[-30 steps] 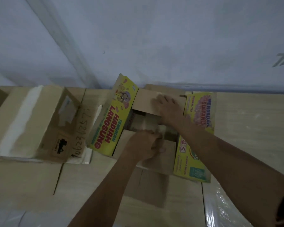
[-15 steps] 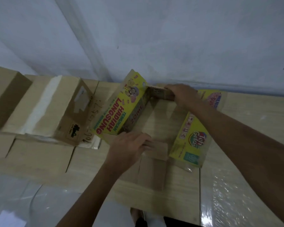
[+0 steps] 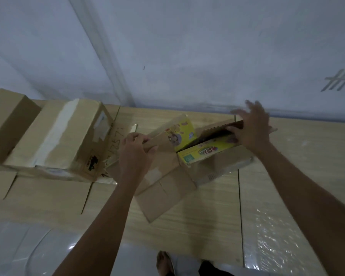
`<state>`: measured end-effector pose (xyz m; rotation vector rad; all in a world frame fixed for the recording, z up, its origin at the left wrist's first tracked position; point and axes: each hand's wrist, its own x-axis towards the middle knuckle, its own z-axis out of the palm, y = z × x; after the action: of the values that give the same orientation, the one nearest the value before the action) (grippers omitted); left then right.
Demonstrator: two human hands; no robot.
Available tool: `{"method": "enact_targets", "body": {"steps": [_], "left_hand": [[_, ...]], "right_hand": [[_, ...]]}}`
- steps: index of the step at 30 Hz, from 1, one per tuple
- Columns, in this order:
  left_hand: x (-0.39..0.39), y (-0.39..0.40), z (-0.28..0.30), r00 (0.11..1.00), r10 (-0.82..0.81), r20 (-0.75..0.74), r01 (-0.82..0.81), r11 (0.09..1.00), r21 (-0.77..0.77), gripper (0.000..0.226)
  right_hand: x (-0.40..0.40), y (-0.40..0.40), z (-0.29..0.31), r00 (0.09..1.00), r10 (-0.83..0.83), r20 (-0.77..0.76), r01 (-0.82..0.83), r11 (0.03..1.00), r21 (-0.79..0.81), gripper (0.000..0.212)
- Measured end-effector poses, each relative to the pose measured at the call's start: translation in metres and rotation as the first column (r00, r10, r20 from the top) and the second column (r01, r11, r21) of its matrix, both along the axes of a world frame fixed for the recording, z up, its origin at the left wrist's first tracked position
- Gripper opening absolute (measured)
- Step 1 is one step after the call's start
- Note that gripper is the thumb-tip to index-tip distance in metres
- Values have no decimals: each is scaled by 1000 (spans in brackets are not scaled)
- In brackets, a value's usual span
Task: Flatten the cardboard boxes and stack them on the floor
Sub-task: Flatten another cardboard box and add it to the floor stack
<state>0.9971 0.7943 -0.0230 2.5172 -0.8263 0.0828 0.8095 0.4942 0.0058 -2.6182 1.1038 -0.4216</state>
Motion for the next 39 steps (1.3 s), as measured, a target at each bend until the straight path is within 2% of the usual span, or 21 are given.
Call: {"method": "enact_targets", "body": {"steps": [1,2,3,4,5,6,9,11,12,14,16,18,21,22,24,27,28,30,32,36,39], "left_hand": [[1,-1,-3,1000,23,-10,-23,1000,9,36],[1,-2,-4,999,43,-25,-42,999,20,36],[1,-3,-3,998,49,-47,-48,998,31,37],[1,-4,-2,997,37,-67,-34,998,46,37],[2,-5,-1,996,20,-84,-14,998,69,37],[3,-5,1,996,6,-91,3,995,96,36],[0,-3,9,998,-9,-69,18,992,122,36],[-8,-1,16,996,-7,-91,14,998,68,40],[-12,-1,18,992,-4,-128,9,999,42,46],[-21,1,20,986,-21,-166,30,998,50,51],[-28,3,18,985,-88,-146,108,985,137,40],[-39,3,18,979,-149,-138,178,957,230,28],[-60,2,26,967,-178,-180,211,959,187,28],[-67,1,31,969,-164,-183,193,969,152,29],[-79,1,40,971,-157,-178,174,981,85,31],[-103,0,54,947,-283,-153,290,957,24,39],[-109,-2,57,932,-335,-136,342,939,31,44],[-121,-8,57,911,-387,-145,400,914,73,55],[-132,-14,51,901,-390,-189,416,901,125,60],[-165,-26,22,841,-498,-210,533,828,173,66],[-178,-38,0,777,-517,-358,587,801,119,60]], "right_hand": [[-8,15,-10,964,-147,221,134,988,72,55],[-12,34,-19,847,-324,422,247,942,228,64],[-14,56,-27,680,-507,530,296,851,435,72],[-12,79,-32,506,-671,542,265,719,642,81],[-10,101,-38,378,-794,476,188,570,800,90],[-7,123,-46,323,-867,379,124,436,891,95],[2,170,-62,294,-941,165,14,177,984,111],[11,184,-68,307,-950,63,-190,4,982,101],[16,187,-65,357,-931,79,-271,-22,962,90],[24,190,-56,466,-871,153,-303,5,953,82],[32,191,-44,548,-811,207,-287,50,957,105],[42,191,-26,599,-762,244,-283,83,955,119],[61,189,-5,621,-742,251,-267,100,958,134],[66,188,-1,618,-743,259,-248,129,960,128],[71,185,5,631,-716,298,-225,199,954,99],[60,179,21,618,-674,405,-273,299,914,43],[54,175,22,594,-680,429,-307,302,903,33],[39,168,23,562,-703,436,-368,260,893,28],[26,160,14,562,-718,412,-352,243,904,29],[-11,138,-21,542,-777,320,-177,266,947,26],[-52,119,-44,524,-814,250,-79,246,966,20]]}}
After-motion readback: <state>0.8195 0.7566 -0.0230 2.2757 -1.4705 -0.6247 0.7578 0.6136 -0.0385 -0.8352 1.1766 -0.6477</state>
